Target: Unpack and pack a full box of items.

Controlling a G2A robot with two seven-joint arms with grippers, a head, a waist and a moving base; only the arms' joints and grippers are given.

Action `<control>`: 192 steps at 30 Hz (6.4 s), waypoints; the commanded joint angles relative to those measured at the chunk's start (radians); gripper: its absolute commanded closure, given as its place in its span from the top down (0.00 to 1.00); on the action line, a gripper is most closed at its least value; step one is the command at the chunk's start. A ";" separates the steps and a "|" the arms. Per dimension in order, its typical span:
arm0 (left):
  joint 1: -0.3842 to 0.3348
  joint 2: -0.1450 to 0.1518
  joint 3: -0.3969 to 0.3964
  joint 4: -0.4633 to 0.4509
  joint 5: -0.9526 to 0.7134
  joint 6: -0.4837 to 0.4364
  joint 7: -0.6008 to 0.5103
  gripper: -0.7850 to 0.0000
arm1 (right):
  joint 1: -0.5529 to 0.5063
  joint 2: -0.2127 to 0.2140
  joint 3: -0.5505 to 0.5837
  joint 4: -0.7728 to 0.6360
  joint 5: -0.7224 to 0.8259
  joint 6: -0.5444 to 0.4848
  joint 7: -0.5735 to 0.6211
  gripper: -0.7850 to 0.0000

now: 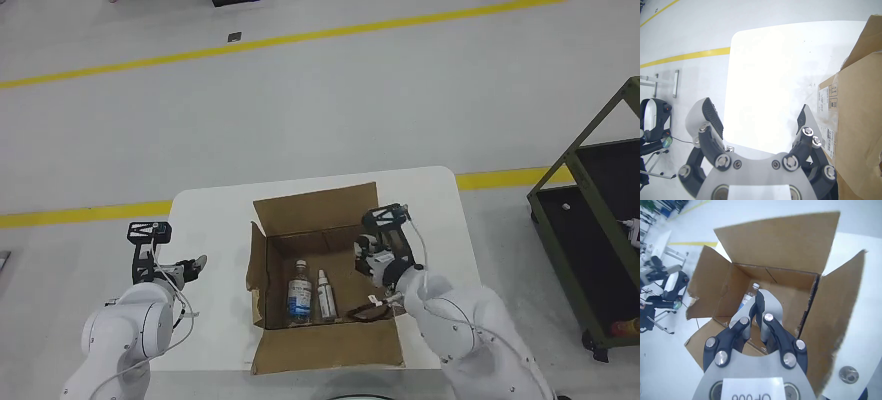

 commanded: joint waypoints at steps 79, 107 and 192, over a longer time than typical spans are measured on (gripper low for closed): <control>0.000 0.000 0.000 0.000 0.000 0.000 0.000 1.00 | -0.091 0.105 0.302 0.341 -0.365 -0.452 0.483 0.37; 0.000 0.000 0.000 0.000 0.000 0.000 0.000 1.00 | -0.103 0.126 0.305 0.440 -0.307 -0.479 0.377 0.36; 0.000 0.000 0.000 0.000 0.000 0.000 0.000 1.00 | -0.043 0.205 0.481 -0.172 0.302 -0.358 0.322 0.00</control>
